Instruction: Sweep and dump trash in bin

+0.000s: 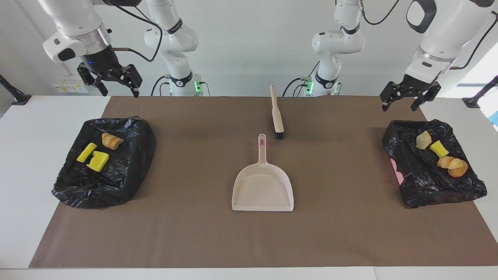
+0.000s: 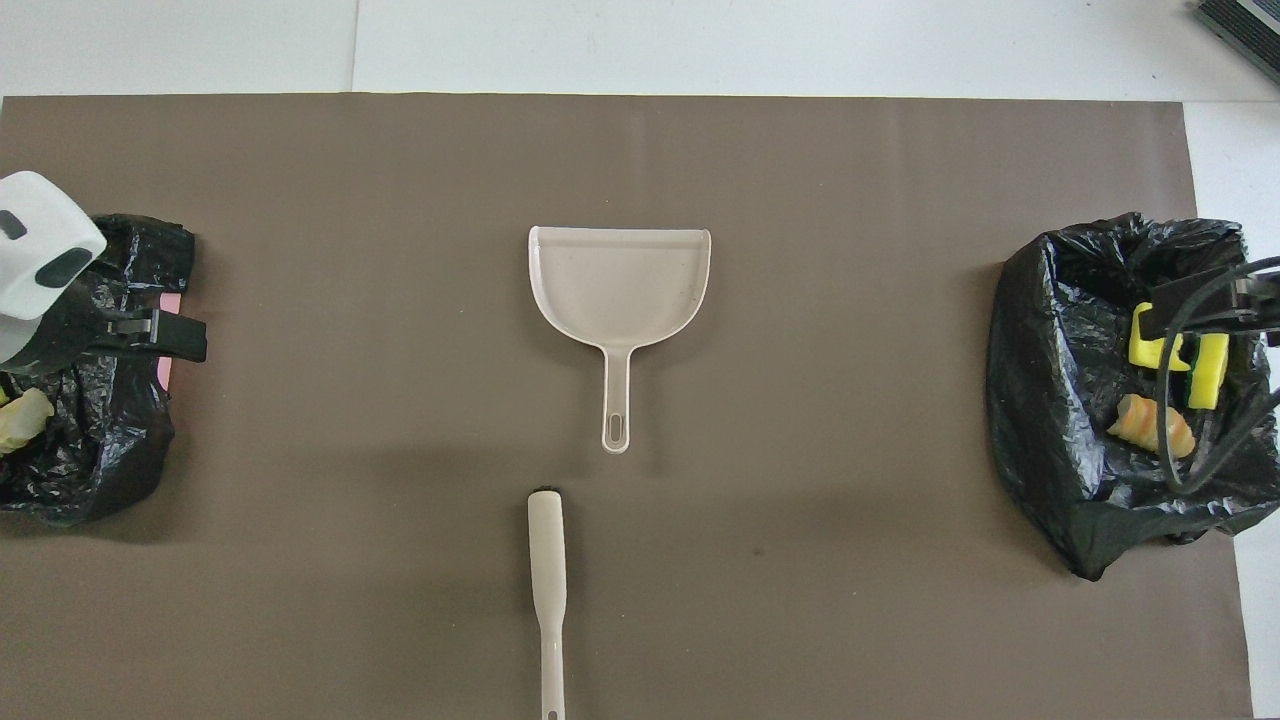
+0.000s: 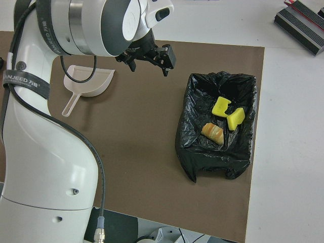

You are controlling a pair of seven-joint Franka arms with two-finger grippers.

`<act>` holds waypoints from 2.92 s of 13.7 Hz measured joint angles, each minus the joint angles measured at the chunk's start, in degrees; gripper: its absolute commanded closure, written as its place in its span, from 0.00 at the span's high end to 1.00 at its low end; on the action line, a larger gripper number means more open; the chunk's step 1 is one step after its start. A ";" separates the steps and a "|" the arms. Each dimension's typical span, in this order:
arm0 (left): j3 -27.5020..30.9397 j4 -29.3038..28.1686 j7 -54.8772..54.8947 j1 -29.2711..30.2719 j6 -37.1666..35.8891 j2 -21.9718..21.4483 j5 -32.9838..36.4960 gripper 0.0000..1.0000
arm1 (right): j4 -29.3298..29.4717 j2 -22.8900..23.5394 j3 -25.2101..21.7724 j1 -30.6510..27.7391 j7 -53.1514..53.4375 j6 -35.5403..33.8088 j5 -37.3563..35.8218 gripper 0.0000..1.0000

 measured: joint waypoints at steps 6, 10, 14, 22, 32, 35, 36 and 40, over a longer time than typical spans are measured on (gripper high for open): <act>-0.64 2.08 2.31 -0.03 -3.65 -0.77 -0.03 1.00 | 0.00 0.00 0.00 0.00 0.00 0.00 0.00 1.00; -1.03 2.30 -0.86 -0.07 -4.35 -0.94 -0.05 1.00 | 0.00 0.00 0.00 0.00 0.00 0.00 0.00 1.00; -0.45 2.45 -1.28 -0.03 -4.33 -1.94 -1.46 1.00 | 0.00 0.00 0.00 0.00 0.00 0.00 0.00 1.00; 1.39 2.44 0.56 1.63 -5.65 -2.92 -1.75 1.00 | 0.00 0.00 0.00 0.00 0.00 0.00 0.00 1.00; -0.07 2.38 0.48 1.82 -3.83 -3.14 -2.28 1.00 | -0.01 0.00 0.00 0.00 0.00 0.00 0.00 1.00; -0.26 2.27 -0.43 1.15 -3.89 -3.14 -2.31 1.00 | -0.01 0.00 0.00 0.00 0.00 0.00 0.00 1.00; -0.26 2.26 -0.42 1.14 -3.90 -3.14 -2.31 1.00 | -0.01 -0.01 0.00 0.00 0.00 0.00 0.00 1.00; -0.25 2.25 -0.42 1.14 -3.95 -3.14 -2.31 1.00 | -0.01 -0.01 0.00 0.00 0.00 0.00 0.00 1.00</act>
